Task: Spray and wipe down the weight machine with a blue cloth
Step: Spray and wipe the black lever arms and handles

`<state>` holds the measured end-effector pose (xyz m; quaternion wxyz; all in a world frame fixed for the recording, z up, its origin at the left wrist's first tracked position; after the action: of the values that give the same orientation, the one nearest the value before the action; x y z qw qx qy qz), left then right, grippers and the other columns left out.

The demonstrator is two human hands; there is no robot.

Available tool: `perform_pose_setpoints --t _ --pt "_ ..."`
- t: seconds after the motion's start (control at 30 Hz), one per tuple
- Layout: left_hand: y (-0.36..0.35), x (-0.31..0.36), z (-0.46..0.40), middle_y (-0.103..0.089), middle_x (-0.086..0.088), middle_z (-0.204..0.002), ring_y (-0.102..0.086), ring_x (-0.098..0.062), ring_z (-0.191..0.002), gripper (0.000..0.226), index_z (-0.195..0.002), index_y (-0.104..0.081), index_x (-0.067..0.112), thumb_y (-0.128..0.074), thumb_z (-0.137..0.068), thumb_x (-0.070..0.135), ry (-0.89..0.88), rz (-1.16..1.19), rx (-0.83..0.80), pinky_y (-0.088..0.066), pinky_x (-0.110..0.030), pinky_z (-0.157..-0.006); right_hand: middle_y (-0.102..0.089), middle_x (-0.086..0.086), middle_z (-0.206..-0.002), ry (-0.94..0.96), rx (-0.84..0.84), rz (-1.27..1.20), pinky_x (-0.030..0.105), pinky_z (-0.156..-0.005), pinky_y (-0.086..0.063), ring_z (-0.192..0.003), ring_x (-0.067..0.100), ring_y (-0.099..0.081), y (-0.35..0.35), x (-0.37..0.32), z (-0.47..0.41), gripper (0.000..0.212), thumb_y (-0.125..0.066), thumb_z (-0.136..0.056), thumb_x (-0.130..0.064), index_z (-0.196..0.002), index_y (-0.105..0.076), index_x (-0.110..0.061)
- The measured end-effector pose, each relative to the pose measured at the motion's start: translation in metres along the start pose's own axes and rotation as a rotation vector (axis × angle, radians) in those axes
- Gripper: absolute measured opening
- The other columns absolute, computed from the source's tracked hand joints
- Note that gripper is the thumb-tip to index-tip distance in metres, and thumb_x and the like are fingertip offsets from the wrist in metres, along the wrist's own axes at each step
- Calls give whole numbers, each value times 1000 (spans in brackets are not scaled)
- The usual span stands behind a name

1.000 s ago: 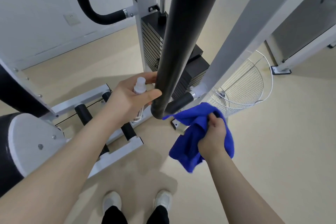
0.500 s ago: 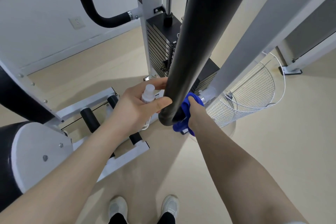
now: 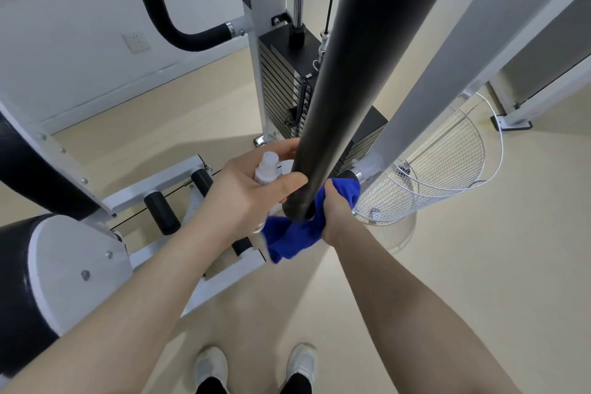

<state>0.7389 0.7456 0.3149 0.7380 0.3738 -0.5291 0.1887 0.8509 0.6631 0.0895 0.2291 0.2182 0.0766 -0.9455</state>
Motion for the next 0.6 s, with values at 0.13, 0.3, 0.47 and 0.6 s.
perform_pose_setpoints --t 0.13,0.3,0.47,0.6 --pt "-4 4 2 -57 25 -52 -55 14 -53 36 -88 -49 47 -59 -88 13 -23 79 5 -40 -1 -50 -63 7 -117 118 -61 12 42 -80 -56 -93 24 -67 -6 4 -29 64 -62 -75 -55 -124 -51 -16" --pt "-1 3 8 -59 38 -69 -58 12 -68 38 -85 -49 58 -60 -86 22 -3 28 -6 -43 -4 -58 -64 8 -65 -143 -239 -179 25 -51 -49 -49 22 -62 -23 32 46 23 -48 -93 -34 -89 -54 -12" --pt "22 -3 16 -61 18 -72 -57 2 -60 25 -84 -55 51 -56 -88 26 67 -17 118 -46 -18 -59 -65 11 -117 -279 -421 -390 38 -88 -53 -105 28 -63 -43 40 103 49 -52 -89 -42 -126 -54 -10" --pt "57 -7 25 -59 5 -72 -55 -9 -60 17 -92 -63 35 -55 -87 21 106 53 264 -45 -21 -58 -65 13 -88 -277 -603 -532 36 -72 -54 -76 30 -64 -48 0 157 33 -47 -91 -34 -101 -58 -4"
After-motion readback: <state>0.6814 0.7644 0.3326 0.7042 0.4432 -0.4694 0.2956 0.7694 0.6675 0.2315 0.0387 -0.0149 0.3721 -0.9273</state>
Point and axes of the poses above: each hand's wrist, its own z-axis away from the middle knuckle, its own y-axis out of the back of the hand, x = y × z, the point moved 8 cm from there along -z, towards the middle knuckle
